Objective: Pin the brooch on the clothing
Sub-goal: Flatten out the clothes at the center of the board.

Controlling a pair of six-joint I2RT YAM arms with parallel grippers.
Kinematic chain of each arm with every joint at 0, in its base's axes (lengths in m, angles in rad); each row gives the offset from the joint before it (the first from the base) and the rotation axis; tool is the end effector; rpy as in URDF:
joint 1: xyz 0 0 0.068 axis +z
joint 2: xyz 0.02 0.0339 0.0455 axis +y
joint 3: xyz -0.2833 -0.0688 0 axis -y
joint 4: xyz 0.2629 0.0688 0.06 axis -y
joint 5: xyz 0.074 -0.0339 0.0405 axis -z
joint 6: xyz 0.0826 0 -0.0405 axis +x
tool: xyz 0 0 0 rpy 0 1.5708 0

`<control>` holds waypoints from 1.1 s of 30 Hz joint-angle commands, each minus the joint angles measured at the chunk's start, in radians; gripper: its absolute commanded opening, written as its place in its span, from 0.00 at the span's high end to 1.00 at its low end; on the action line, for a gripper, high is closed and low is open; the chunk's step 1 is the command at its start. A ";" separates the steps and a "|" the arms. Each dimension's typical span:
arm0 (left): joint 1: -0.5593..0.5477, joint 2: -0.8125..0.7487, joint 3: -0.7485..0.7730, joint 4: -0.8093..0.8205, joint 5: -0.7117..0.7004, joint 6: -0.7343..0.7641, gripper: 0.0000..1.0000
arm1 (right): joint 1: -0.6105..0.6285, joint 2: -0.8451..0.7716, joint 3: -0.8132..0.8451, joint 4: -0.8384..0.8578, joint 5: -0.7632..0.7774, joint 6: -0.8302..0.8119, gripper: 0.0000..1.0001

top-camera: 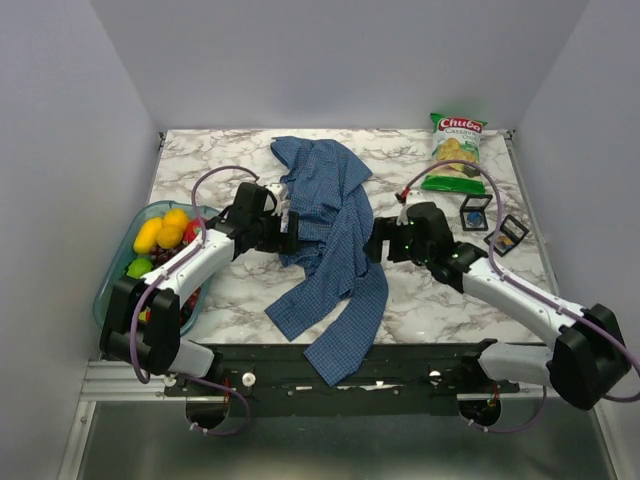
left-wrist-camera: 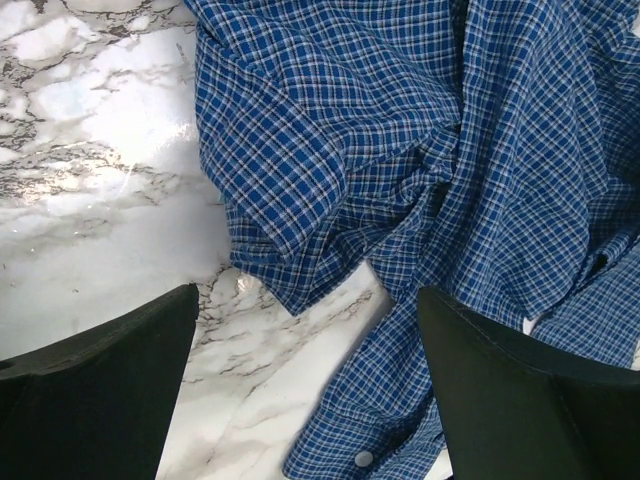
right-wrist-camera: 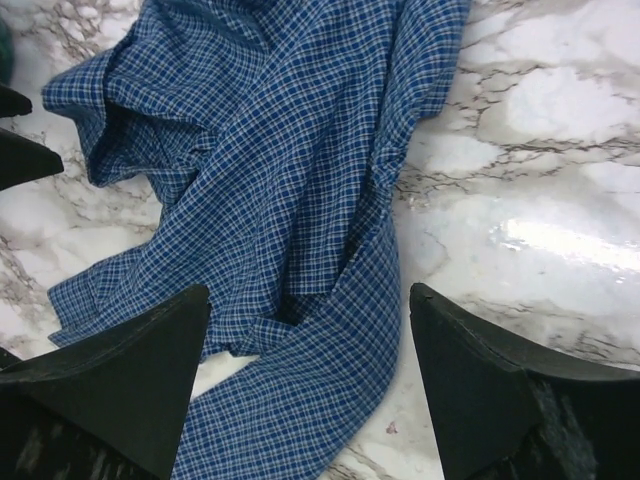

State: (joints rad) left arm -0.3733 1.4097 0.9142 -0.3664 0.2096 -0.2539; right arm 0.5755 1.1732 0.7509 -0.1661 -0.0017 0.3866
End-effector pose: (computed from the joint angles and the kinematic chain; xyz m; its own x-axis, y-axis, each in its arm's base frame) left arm 0.3058 -0.1382 0.2034 -0.8054 0.0516 -0.5905 0.2898 0.9033 -0.3164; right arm 0.2558 0.1661 0.2348 -0.6369 0.0362 -0.7701 -0.3296 0.8902 0.3145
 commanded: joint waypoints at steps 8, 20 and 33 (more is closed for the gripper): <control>0.001 0.192 0.109 -0.029 0.045 -0.005 0.18 | 0.152 0.246 0.188 -0.003 0.095 0.061 0.14; -0.001 0.195 0.114 -0.031 0.090 -0.012 0.88 | 0.253 0.514 0.304 0.040 0.022 0.143 0.19; -0.001 0.149 0.115 -0.034 0.093 -0.005 1.00 | 0.256 0.651 0.358 0.076 -0.063 0.176 0.72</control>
State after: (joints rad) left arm -0.3733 1.6035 1.0080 -0.3939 0.2806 -0.2703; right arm 0.8249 1.8042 1.0821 -0.1223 -0.0223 0.5453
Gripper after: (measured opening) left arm 0.101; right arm 0.415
